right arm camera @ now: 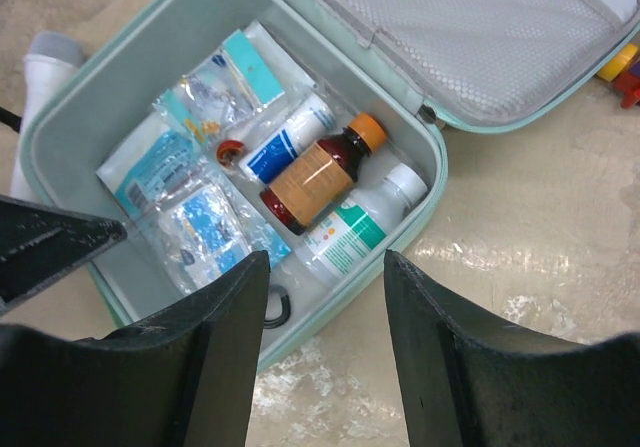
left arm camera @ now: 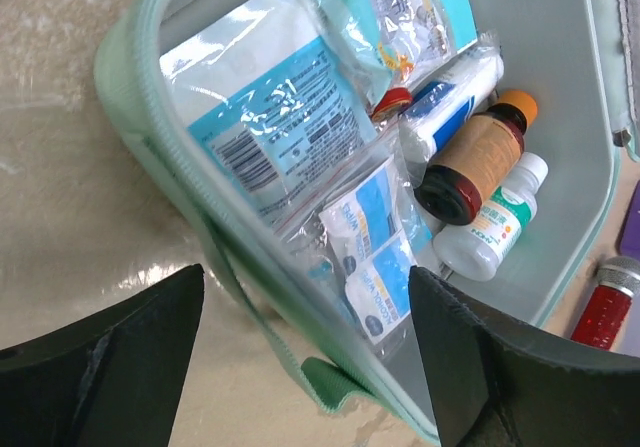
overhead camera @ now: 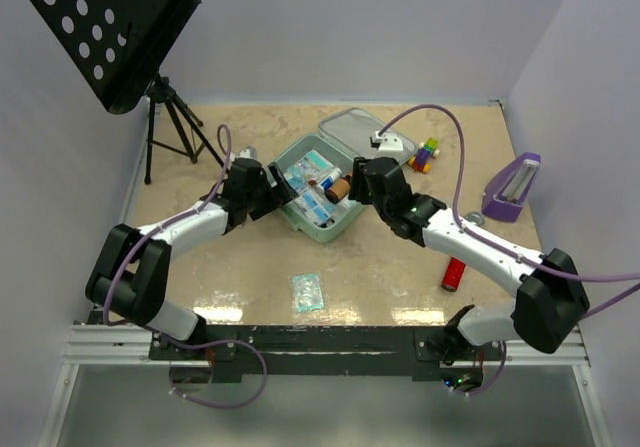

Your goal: Organize the medicine kit

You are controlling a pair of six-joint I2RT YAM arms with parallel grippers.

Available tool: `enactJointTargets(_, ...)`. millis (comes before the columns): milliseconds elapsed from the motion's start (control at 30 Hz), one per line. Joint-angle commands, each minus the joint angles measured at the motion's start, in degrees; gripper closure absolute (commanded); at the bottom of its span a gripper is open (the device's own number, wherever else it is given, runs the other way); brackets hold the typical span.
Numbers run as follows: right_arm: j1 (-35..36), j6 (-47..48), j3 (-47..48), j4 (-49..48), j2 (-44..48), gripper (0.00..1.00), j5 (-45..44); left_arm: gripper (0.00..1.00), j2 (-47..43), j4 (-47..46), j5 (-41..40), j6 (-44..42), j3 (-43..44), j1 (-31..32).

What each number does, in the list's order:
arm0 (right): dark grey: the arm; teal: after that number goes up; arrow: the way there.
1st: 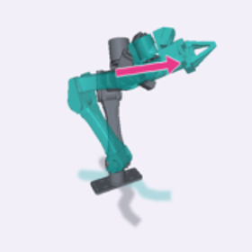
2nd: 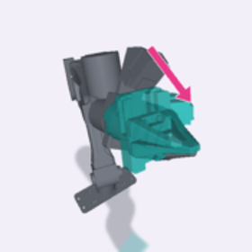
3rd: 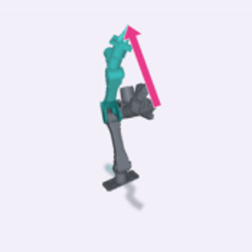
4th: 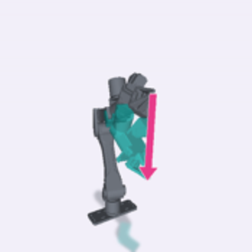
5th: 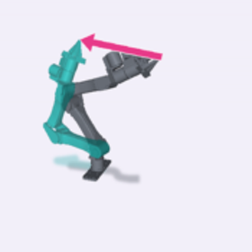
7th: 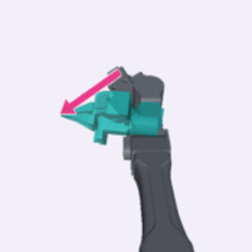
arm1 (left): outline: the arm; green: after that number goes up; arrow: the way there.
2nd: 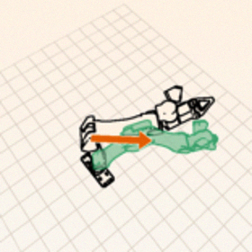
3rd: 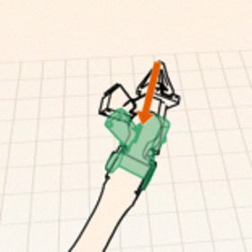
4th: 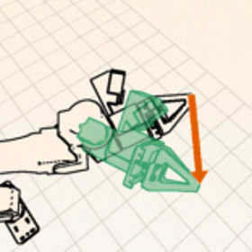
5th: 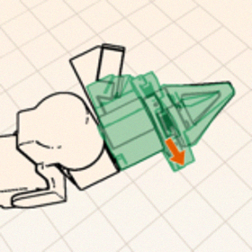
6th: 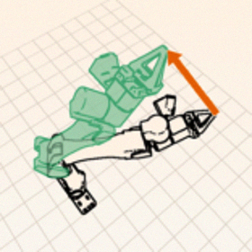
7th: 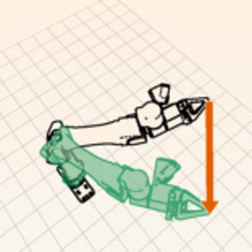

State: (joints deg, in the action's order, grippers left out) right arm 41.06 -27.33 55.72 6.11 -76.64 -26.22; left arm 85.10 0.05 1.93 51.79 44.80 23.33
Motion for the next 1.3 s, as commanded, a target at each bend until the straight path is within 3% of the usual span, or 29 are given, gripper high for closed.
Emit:
enactJointTargets(0, -0.28, 1.58, 2.37, 0.22, -0.35, 0.47, 0.03, 0.16, 2.70, 4.33, -3.50, -5.81, 6.35, 0.31)
enactJointTargets(267, -0.28, 3.42, 0.97, 0.39, 2.37, 0.48, -0.76, 0.39, 4.63, 9.78, -7.29, -15.57, 10.22, 0.31)
enactJointTargets(733, -0.28, 4.74, -1.85, -0.22, 6.77, 0.49, 0.20, 0.78, 14.65, 12.34, -3.87, -27.00, 19.44, 0.22)
enactJointTargets(1167, -0.28, 5.18, -3.52, -2.07, 7.91, 0.49, 1.87, 0.75, 19.23, 15.59, -5.71, -28.06, 27.54, 0.05)
enactJointTargets(1267, -0.28, 5.27, -3.87, -2.42, 7.65, 0.48, 3.80, 0.69, 18.35, 16.20, -6.77, -27.10, 26.93, -0.04)
